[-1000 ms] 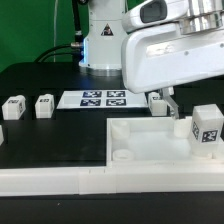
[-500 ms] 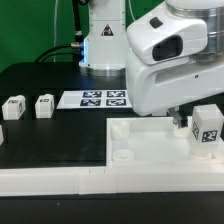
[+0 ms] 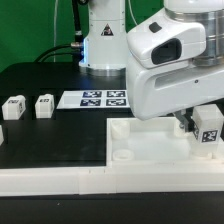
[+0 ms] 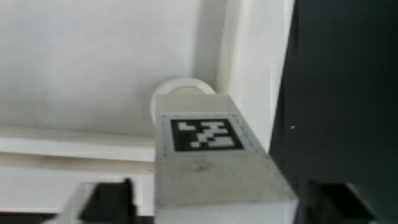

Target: Assemble one leg

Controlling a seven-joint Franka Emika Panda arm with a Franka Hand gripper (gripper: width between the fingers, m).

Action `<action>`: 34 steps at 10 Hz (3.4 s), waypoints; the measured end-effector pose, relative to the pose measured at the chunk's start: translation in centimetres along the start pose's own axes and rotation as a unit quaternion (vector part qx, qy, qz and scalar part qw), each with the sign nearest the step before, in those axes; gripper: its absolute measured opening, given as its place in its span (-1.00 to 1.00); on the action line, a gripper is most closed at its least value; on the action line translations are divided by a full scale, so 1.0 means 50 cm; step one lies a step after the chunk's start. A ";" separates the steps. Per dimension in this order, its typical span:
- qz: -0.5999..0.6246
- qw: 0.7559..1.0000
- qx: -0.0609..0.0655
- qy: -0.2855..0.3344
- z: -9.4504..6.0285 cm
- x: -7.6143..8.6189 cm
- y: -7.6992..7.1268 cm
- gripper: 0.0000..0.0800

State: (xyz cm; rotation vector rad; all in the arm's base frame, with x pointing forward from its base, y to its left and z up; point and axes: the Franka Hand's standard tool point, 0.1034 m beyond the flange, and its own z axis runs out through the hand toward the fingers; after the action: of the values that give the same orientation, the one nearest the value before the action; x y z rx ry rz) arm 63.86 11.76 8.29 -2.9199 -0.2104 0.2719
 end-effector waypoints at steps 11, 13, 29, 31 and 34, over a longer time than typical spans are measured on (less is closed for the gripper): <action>0.506 0.854 0.020 0.118 0.004 -0.024 0.016 -0.23; 0.607 0.783 0.043 0.131 0.002 -0.015 0.015 -0.23; 0.382 0.917 0.018 0.116 0.011 -0.014 -0.025 0.62; 0.234 0.965 -0.020 0.118 0.020 -0.019 -0.014 0.62; 0.199 0.972 -0.026 0.123 0.019 -0.016 -0.013 0.32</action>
Offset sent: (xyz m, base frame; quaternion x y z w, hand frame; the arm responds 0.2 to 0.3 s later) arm -0.0439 0.0032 -0.0104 -0.0332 0.0559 0.2333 0.9702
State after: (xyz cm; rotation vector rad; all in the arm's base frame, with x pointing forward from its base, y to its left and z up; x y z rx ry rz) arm 62.84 12.42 7.66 -2.9874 0.4165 -0.0411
